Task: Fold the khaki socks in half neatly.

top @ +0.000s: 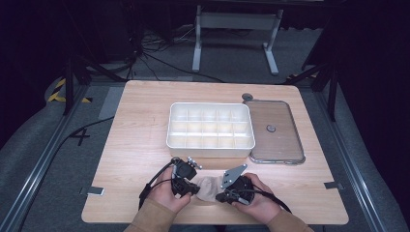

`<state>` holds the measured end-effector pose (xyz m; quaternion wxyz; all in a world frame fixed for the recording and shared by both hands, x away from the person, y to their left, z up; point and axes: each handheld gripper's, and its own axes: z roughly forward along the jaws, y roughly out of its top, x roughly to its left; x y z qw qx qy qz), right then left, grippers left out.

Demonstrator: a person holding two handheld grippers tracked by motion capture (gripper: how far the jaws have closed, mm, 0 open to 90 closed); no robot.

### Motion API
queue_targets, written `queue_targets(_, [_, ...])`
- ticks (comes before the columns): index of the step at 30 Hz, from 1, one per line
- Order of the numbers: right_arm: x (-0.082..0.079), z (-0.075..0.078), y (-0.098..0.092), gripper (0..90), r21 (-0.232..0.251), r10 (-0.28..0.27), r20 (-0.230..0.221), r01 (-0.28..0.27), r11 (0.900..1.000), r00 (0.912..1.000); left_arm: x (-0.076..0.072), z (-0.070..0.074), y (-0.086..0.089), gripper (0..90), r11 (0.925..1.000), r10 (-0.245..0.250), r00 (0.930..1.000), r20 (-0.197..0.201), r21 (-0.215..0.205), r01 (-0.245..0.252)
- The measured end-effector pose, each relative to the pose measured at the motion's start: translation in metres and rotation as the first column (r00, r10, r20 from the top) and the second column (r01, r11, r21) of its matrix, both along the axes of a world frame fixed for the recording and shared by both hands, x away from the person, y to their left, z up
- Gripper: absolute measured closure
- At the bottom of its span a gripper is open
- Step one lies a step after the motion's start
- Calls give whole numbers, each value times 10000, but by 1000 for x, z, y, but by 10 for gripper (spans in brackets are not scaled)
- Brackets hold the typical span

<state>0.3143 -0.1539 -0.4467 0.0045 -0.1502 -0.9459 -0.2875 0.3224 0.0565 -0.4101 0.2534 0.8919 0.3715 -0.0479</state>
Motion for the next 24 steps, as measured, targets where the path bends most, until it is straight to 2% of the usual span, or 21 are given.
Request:
queue_targets(4, [-4,-1,4,900,-1,58,309,-58,10000,9995,-4,7,-1,865,9993,-134,9997,218,-344,141])
queue_targets(7, [-5,-1,6,900,56,60,389,-63,10000,9992,-7,10,-6,865,9989,-251,9991,347,-392,264])
queue_targets(9, [-5,-1,6,900,102,58,391,-62,9999,9992,-7,11,-8,865,9989,-410,9984,398,-222,419])
queue_targets(12, [-4,2,3,900,136,23,346,-28,9999,9994,-7,10,-6,865,9995,-275,9993,238,-143,279])
queue_targets(14, [-2,7,-4,900,325,-79,241,71,9994,9997,-6,11,-4,865,9996,-242,9995,212,-136,244])
queue_targets(16, [2,16,-15,900,491,-384,265,371,9981,9989,-5,13,-3,865,9996,-261,9993,253,-112,264])
queue_targets(19, [8,24,-35,900,377,-1025,256,1015,9941,9944,-4,17,0,865,9997,-229,9996,164,-44,229])
queue_targets(24, [12,22,-51,900,96,-1627,103,1626,9866,9866,-2,21,0,865,9997,-234,9997,38,97,234])
